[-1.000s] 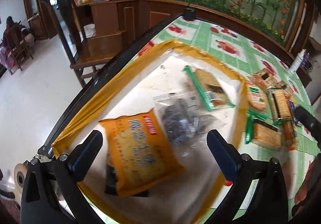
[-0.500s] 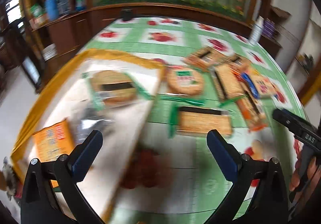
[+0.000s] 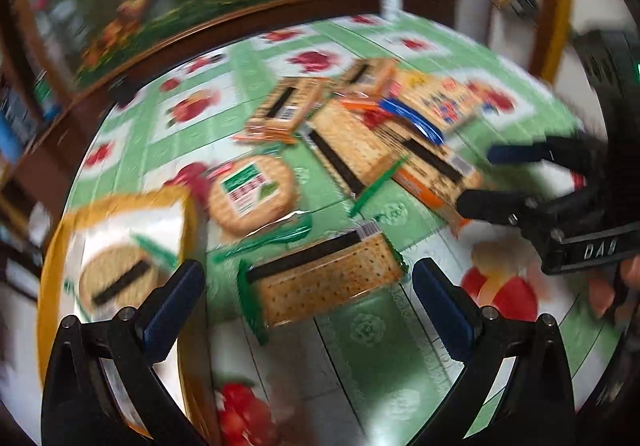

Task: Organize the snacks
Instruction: 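Move both tools back over the snack pile, then grasp a long striped cracker packet with the right tool while the left tool grasps another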

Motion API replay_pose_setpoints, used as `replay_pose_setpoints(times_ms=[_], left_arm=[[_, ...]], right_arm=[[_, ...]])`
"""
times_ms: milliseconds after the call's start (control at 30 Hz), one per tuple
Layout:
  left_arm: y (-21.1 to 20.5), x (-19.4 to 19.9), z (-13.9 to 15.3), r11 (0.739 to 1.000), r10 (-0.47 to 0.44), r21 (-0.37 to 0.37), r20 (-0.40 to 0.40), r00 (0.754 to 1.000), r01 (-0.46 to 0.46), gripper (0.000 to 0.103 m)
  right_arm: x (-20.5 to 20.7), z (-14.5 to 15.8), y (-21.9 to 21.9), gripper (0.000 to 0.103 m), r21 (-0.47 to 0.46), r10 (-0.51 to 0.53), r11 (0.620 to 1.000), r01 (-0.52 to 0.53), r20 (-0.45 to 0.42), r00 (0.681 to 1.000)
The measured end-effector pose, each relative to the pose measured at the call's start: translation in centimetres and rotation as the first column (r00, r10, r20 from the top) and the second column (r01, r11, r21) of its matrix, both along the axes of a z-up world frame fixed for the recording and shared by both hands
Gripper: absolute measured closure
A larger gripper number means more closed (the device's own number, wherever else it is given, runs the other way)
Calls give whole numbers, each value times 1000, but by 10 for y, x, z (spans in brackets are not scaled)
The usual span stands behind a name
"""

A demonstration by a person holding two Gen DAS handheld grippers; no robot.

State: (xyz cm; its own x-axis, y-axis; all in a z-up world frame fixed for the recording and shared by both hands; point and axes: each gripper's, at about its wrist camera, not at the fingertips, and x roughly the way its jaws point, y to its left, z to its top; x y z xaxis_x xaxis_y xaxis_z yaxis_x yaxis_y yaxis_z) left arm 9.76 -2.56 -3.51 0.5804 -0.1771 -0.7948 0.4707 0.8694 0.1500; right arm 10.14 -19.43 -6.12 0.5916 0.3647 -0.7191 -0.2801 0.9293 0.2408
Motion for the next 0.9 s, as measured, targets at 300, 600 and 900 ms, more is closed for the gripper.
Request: replay_pose_setpoints(times_ms=[300, 600, 900], left_arm=[[-26, 20, -30, 950, -211, 218, -80, 974, 224, 0], [-8, 41, -41, 989, -140, 2, -320, 937, 148, 0], [-19, 11, -40, 996, -93, -18, -333, 938, 92, 0]], right_arm=[[10, -4, 4, 18, -3, 4, 1000, -4, -24, 1000], [17, -6, 2, 18, 3, 3, 1000, -3, -38, 999], [26, -16, 14, 30, -25, 26, 999, -27, -60, 998]])
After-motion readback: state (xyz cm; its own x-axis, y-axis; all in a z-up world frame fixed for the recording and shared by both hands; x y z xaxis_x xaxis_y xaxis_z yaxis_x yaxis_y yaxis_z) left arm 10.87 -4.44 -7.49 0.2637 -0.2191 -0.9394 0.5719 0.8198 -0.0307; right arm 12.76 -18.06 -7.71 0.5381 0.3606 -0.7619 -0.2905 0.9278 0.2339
